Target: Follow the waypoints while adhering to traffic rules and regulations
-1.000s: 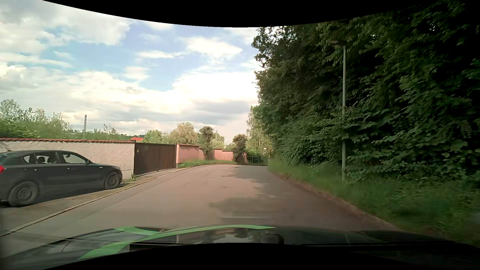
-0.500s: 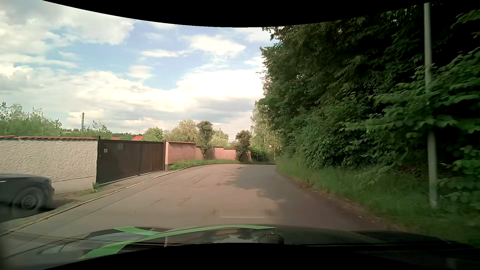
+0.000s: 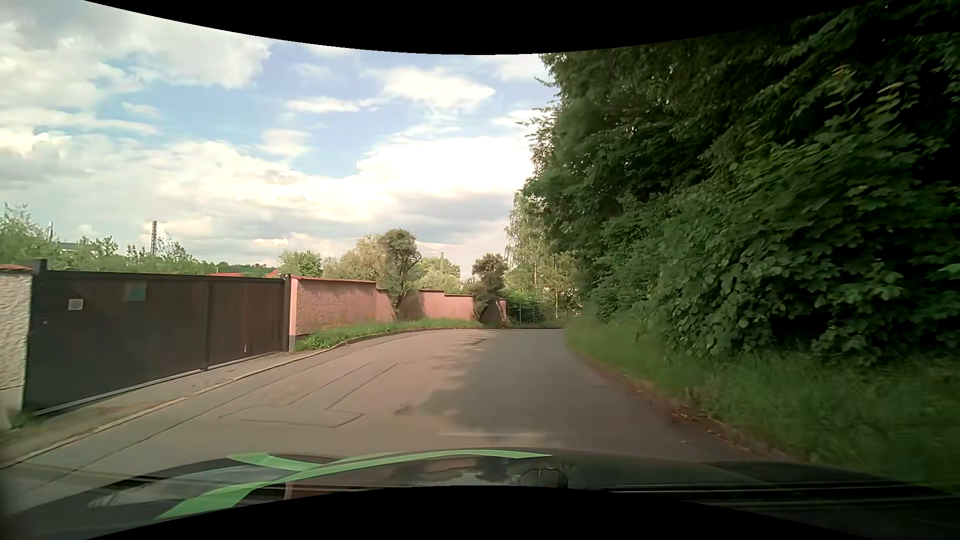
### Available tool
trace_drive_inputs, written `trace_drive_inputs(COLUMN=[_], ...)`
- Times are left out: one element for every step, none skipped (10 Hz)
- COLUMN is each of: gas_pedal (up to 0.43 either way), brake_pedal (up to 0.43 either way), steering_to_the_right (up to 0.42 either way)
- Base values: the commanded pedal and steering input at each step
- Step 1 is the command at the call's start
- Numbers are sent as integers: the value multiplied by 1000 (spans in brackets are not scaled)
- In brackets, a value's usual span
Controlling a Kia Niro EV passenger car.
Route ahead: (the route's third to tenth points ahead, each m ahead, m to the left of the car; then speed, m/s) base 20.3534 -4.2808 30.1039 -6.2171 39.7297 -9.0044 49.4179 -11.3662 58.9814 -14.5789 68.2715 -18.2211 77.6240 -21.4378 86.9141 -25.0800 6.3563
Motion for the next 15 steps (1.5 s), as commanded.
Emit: trace_drive_inputs(gas_pedal=[0, 0, 0, 0, 0, 0, 0, 0, 0, 8, 8, 20, 20, 20, 28], brake_pedal=[0, 0, 0, 0, 0, 0, 0, 0, 0, 0, 0, 0, 0, 0, 0], steering_to_the_right=[-6, -5, -3, -2, -1, -1, 0, 1, 2, 3, 4, 7, 10, 14, 18])
